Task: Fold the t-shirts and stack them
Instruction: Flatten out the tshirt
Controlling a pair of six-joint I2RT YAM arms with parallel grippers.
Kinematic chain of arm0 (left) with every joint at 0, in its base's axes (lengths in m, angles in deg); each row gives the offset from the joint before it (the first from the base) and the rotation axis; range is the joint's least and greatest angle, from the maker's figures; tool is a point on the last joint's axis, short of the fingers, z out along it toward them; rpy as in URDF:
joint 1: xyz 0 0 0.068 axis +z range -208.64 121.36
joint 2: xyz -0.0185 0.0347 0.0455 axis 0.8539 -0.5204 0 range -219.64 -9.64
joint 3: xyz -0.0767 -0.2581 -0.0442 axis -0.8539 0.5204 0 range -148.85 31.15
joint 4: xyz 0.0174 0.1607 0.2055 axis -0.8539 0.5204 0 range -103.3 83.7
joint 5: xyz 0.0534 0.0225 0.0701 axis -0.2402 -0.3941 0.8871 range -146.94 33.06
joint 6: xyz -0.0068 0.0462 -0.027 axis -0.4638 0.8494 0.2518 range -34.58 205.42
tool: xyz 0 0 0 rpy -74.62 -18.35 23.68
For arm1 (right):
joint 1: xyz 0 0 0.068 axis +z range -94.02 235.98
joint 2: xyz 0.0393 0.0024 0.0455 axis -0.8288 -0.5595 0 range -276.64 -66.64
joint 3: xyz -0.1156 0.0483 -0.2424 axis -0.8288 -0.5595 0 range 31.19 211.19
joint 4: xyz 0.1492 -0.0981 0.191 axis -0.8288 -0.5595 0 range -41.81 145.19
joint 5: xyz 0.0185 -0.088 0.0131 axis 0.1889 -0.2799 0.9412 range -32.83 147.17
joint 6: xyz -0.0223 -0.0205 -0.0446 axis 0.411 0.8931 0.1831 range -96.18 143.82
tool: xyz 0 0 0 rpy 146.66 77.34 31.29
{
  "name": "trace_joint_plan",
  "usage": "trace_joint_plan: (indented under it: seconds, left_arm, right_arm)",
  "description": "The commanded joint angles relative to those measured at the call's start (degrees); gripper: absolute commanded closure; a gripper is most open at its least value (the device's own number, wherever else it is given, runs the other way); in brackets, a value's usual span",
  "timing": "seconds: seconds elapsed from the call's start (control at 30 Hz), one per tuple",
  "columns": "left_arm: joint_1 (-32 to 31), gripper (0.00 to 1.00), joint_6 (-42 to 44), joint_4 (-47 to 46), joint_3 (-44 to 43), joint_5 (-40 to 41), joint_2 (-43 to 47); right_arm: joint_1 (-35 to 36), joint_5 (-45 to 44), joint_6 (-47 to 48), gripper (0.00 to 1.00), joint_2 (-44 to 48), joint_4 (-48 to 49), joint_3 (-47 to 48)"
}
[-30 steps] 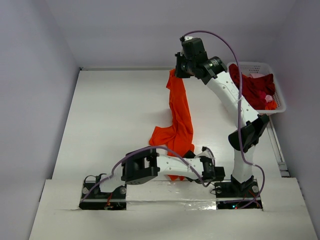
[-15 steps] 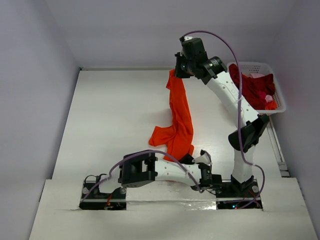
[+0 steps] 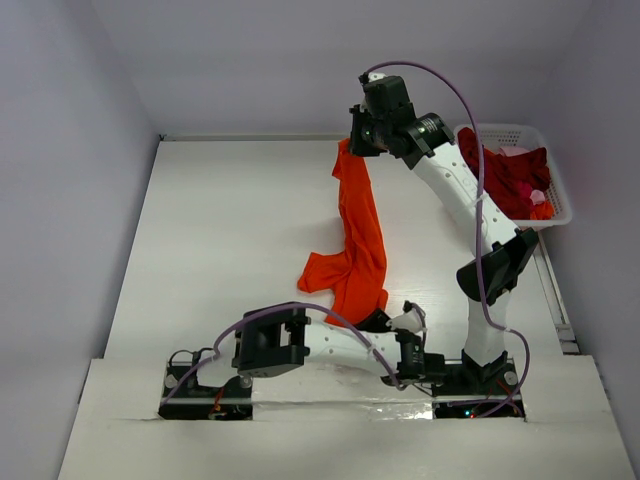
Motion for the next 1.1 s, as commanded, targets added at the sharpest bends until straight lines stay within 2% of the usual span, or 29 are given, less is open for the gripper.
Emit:
trace_joint_plan:
  seconds: [0.0, 0.27, 0.63, 0.83, 0.9, 1.07]
  left_arm:
    - [-0.50, 0.57, -1.16, 2.10, -1.84, 2.79, 1.63]
    - [-0.50, 0.72, 0.08, 2.10, -2.72, 3.05, 0.40]
    - [-0.50, 0.73, 0.25, 2.10, -2.98, 2.44, 0.22]
    - [-0.50, 0.84, 0.52, 2.02, -2.98, 1.82, -0.65]
    - [-0.50, 0.90, 0.61, 2.10, -3.07, 1.82, -0.74]
    - [-0.50, 0.93, 0.60, 2.02, -3.16, 1.82, -0.74]
  right_arm:
    - [-0.37, 0.92, 0.52, 1.00, 0.10, 3.96, 1.97]
    - [-0.37, 0.92, 0.52, 1.00, 0.10, 3.87, 2.15]
    - [-0.37, 1.10, 0.52, 1.00, 0.27, 3.87, 2.33]
    - [-0.37, 1.19, 0.52, 1.00, 0.10, 3.87, 2.59]
    - [-0.37, 1.19, 0.52, 1.00, 0.18, 3.87, 2.59]
    - [-0.37, 1.27, 0.52, 1.00, 0.18, 3.87, 2.41]
